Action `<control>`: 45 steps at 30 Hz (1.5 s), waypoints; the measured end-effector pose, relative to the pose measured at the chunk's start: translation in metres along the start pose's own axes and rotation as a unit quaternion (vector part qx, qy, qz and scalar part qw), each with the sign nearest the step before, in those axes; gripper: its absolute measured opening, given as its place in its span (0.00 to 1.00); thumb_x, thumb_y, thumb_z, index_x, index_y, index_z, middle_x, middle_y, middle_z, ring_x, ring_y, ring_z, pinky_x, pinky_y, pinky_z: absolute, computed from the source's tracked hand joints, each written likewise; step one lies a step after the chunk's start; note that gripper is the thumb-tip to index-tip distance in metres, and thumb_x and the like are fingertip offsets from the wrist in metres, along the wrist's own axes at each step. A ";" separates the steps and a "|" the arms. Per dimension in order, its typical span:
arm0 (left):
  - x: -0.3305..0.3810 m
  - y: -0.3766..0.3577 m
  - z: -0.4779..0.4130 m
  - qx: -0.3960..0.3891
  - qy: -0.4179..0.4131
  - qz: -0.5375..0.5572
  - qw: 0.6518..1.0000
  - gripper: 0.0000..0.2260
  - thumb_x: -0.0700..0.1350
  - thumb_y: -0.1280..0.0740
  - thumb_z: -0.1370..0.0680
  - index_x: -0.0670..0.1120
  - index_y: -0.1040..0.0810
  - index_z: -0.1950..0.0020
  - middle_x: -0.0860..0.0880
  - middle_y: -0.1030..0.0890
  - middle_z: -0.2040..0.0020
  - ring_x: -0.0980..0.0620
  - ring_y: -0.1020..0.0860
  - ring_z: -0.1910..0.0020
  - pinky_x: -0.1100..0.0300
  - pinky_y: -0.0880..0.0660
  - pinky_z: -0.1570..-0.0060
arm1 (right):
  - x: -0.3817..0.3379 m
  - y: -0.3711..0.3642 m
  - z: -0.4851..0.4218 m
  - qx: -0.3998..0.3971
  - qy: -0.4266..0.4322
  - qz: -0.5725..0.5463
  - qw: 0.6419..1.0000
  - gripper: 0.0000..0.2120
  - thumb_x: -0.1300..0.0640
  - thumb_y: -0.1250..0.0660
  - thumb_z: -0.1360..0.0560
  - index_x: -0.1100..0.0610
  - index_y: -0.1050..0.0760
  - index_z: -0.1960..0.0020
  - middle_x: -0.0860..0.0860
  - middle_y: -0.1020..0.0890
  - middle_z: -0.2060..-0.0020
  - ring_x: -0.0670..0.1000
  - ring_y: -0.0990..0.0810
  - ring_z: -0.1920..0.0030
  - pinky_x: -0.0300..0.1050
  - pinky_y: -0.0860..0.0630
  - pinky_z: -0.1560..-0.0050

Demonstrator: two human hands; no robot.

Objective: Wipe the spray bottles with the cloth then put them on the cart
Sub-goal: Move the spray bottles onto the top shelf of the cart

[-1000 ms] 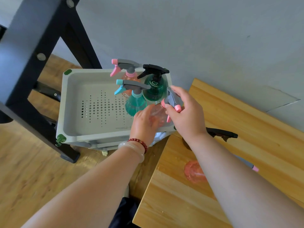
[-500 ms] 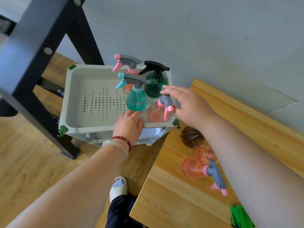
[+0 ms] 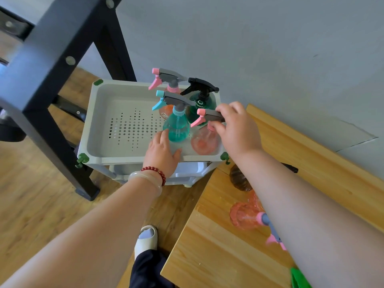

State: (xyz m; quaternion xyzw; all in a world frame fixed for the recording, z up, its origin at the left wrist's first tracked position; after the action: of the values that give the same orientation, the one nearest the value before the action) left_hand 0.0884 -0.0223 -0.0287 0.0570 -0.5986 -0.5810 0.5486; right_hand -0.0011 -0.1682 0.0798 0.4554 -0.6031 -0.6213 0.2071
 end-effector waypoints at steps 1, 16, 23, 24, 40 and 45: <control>0.000 -0.001 0.000 -0.001 0.000 -0.004 1.000 0.31 0.49 0.37 0.18 0.42 0.48 0.20 0.43 0.42 0.21 0.44 0.40 0.24 0.53 0.40 0.26 | 0.001 -0.001 -0.002 0.005 -0.011 -0.011 1.000 0.10 0.55 0.32 0.22 0.59 0.24 0.44 0.55 0.24 0.49 0.53 0.27 0.60 0.42 0.36 0.62; -0.002 -0.002 -0.009 -0.003 0.006 0.009 1.000 0.35 0.48 0.36 0.19 0.44 0.53 0.19 0.44 0.46 0.20 0.45 0.42 0.23 0.53 0.40 0.26 | 0.001 -0.015 -0.020 0.024 -0.031 -0.035 0.999 0.16 0.55 0.31 0.22 0.57 0.27 0.36 0.54 0.25 0.44 0.53 0.24 0.53 0.41 0.32 0.60; 0.000 -0.002 -0.020 0.002 0.006 0.046 0.999 0.41 0.48 0.31 0.22 0.45 0.55 0.19 0.45 0.47 0.20 0.45 0.46 0.22 0.52 0.44 0.25 | 0.026 -0.037 0.019 0.039 -0.201 -0.177 0.963 0.41 0.49 0.29 0.25 0.50 0.48 0.21 0.52 0.30 0.29 0.50 0.28 0.32 0.36 0.30 0.45; 0.001 -0.001 -0.024 0.009 0.008 0.056 0.998 0.42 0.49 0.30 0.22 0.45 0.55 0.19 0.45 0.47 0.20 0.45 0.46 0.22 0.52 0.45 0.24 | 0.031 -0.046 0.024 0.024 -0.233 -0.191 0.953 0.41 0.48 0.29 0.25 0.50 0.49 0.20 0.52 0.30 0.29 0.51 0.29 0.31 0.38 0.30 0.43; -0.009 0.000 -0.037 0.047 0.020 0.060 0.997 0.30 0.55 0.25 0.27 0.46 0.32 0.31 0.48 0.27 0.34 0.48 0.26 0.39 0.60 0.31 0.46 | 0.035 -0.086 0.022 0.054 -0.205 -0.161 0.964 0.15 0.49 0.27 0.27 0.51 0.24 0.43 0.48 0.20 0.51 0.52 0.22 0.48 0.48 0.24 0.49; -0.007 0.005 -0.026 0.029 0.006 0.016 0.999 0.31 0.57 0.26 0.27 0.46 0.32 0.30 0.48 0.27 0.34 0.49 0.25 0.41 0.61 0.32 0.50 | 0.035 -0.088 0.038 0.044 -0.201 -0.123 0.971 0.18 0.47 0.28 0.27 0.53 0.24 0.40 0.50 0.20 0.49 0.53 0.23 0.47 0.49 0.23 0.49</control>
State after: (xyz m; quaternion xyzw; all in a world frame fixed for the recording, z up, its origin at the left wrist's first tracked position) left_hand 0.1126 -0.0319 -0.0360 0.0668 -0.6125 -0.5545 0.5594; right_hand -0.0239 -0.1584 -0.0195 0.4008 -0.5987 -0.6933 -0.0166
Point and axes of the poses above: each hand's wrist, its own z-axis away from the middle knuckle, its own y-axis out of the back of the hand, x = y × z, the point moved 6 cm from there along -z, towards the middle knuckle
